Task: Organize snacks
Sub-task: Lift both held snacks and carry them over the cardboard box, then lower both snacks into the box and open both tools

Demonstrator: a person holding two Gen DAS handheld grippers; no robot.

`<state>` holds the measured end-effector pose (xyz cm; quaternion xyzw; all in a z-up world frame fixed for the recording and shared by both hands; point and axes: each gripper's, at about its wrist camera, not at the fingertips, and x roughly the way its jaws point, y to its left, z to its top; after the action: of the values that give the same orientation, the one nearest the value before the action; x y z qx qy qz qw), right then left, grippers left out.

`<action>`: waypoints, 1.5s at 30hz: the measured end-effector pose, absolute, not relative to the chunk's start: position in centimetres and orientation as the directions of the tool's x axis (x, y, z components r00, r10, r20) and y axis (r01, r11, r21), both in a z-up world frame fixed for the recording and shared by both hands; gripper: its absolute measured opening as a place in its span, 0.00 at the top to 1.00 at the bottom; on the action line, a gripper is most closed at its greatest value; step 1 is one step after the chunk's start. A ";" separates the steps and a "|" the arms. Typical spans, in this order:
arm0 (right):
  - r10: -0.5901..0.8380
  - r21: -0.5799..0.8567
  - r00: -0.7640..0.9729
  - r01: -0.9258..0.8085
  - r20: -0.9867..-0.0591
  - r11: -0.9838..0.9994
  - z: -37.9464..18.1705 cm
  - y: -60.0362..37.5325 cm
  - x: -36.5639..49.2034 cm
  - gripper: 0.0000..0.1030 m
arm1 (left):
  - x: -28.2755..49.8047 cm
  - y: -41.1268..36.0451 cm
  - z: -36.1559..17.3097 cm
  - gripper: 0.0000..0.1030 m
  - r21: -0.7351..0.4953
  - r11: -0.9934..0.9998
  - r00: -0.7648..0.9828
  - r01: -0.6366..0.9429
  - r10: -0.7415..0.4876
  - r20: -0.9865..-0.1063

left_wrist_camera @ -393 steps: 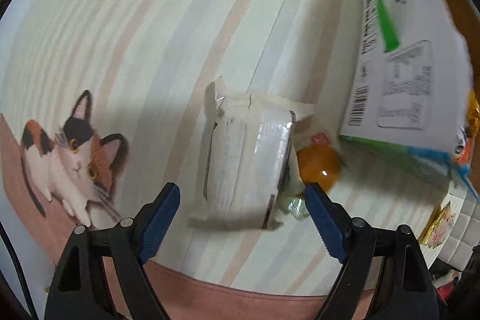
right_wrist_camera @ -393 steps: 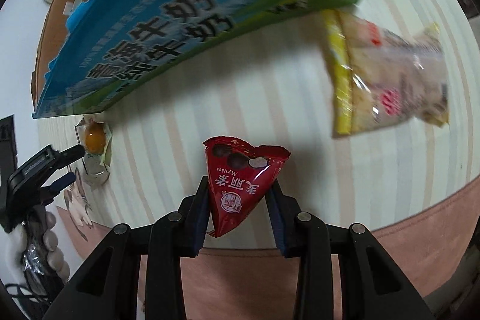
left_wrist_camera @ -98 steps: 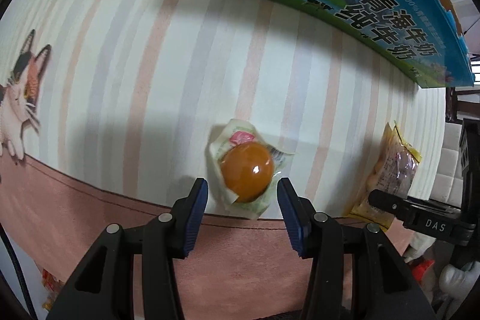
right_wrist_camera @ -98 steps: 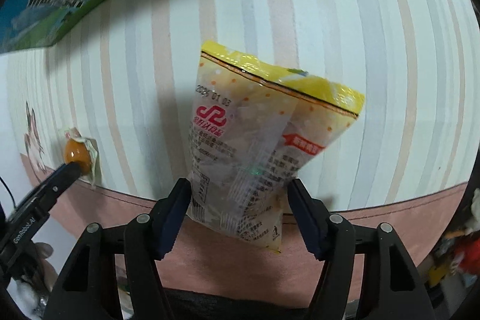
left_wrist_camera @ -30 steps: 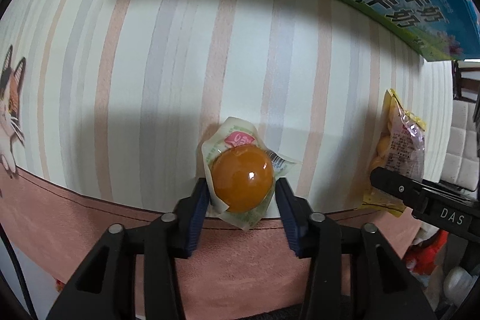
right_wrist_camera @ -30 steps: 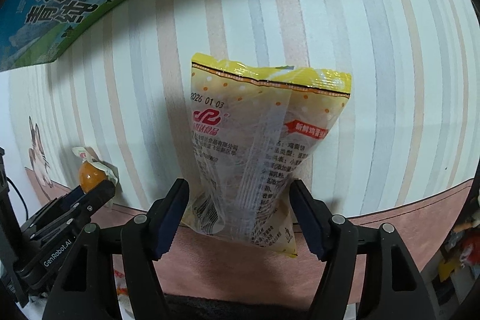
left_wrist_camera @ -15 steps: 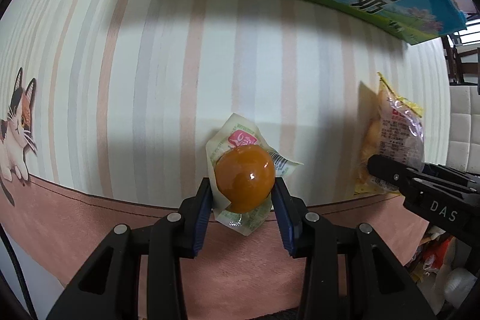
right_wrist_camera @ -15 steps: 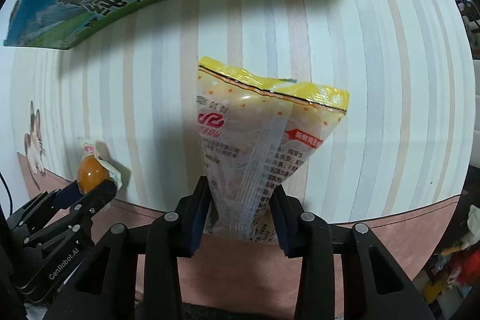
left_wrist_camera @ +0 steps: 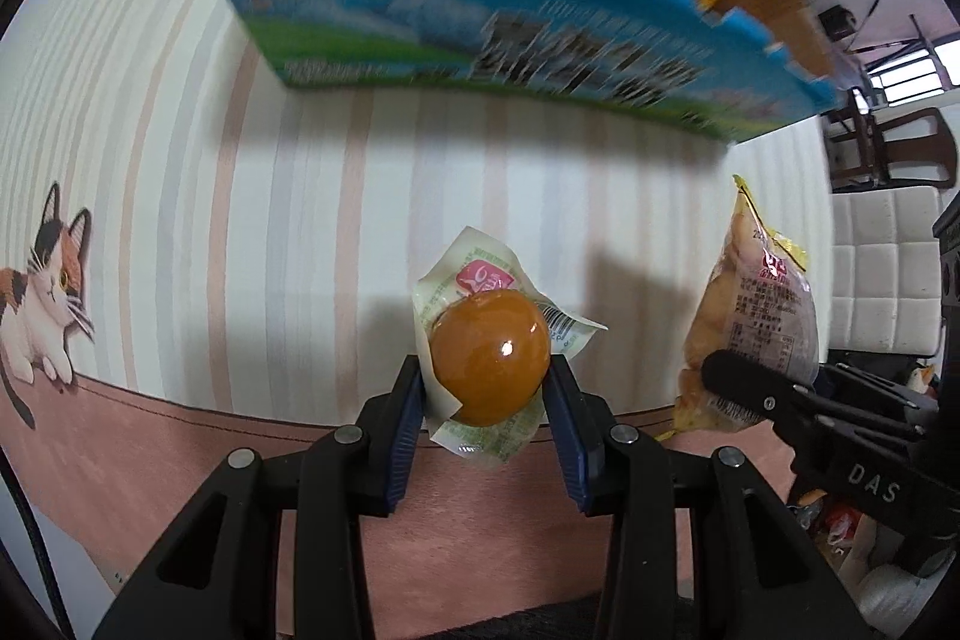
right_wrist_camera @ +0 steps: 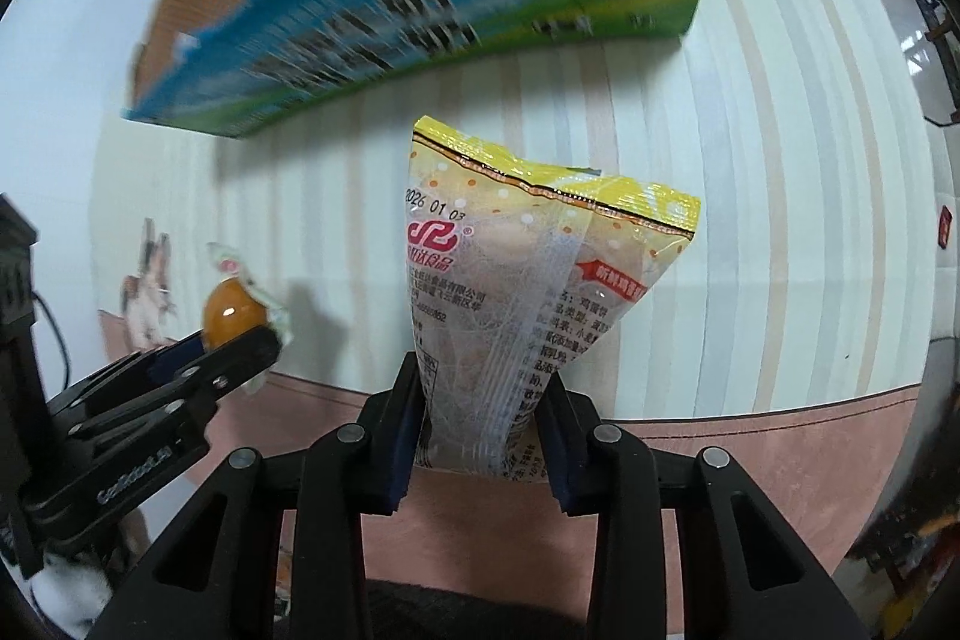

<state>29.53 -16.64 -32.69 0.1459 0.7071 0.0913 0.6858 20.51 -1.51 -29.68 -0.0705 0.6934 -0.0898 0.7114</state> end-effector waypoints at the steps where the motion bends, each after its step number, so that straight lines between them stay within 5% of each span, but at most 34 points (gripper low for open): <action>1: 0.346 0.346 0.004 0.075 -0.938 0.935 -31.5 -16.7 29.7 0.64 | 20.6 -1.6 -29.0 0.64 -0.234 0.972 0.032 0.033 -0.235 -0.971; 16: 0.426 0.440 0.199 0.027 -0.882 0.898 -21.0 -18.9 38.6 0.64 | 29.6 -0.9 -20.0 0.64 -0.286 0.956 0.188 0.072 -0.294 -0.937; 32: 0.405 0.413 0.104 0.077 -0.908 0.907 -27.6 -17.5 50.3 0.63 | 40.3 3.7 -27.0 0.64 -0.149 0.989 0.059 -0.025 -0.147 -0.987; 34: 0.411 0.416 0.076 0.085 -0.909 0.905 -28.9 -17.3 51.4 0.59 | 40.6 3.9 -28.1 0.64 -0.143 0.989 0.025 -0.030 -0.142 -0.990; 36: 0.400 0.403 0.051 0.095 -0.915 0.910 -30.0 -17.3 52.2 0.36 | 40.9 4.1 -29.2 0.63 -0.145 0.988 -0.020 -0.049 -0.146 -0.989; 37: 0.399 0.402 0.049 0.093 -0.915 0.911 -30.4 -17.3 52.4 0.16 | 40.9 4.2 -29.5 0.63 -0.151 0.986 -0.030 -0.065 -0.153 -0.988; 38: 0.389 0.392 0.050 0.089 -0.920 0.915 -30.6 -17.3 52.5 0.12 | 40.9 4.3 -29.7 0.62 -0.166 0.983 -0.028 -0.079 -0.168 -0.985; 41: 0.368 0.372 0.054 0.086 -0.928 0.924 -30.5 -17.4 51.8 0.12 | 40.7 4.0 -29.5 0.44 -0.158 0.985 -0.008 -0.073 -0.159 -0.987; 45: 0.321 0.325 0.059 0.082 -0.945 0.942 -30.4 -17.9 50.9 0.11 | 40.2 3.2 -28.8 0.42 -0.132 0.990 0.023 -0.041 -0.131 -0.991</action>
<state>50.94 -17.89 -30.44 0.1479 0.6808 0.0840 0.7124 40.17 3.23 -28.79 -0.0615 0.6982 -0.0316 0.7126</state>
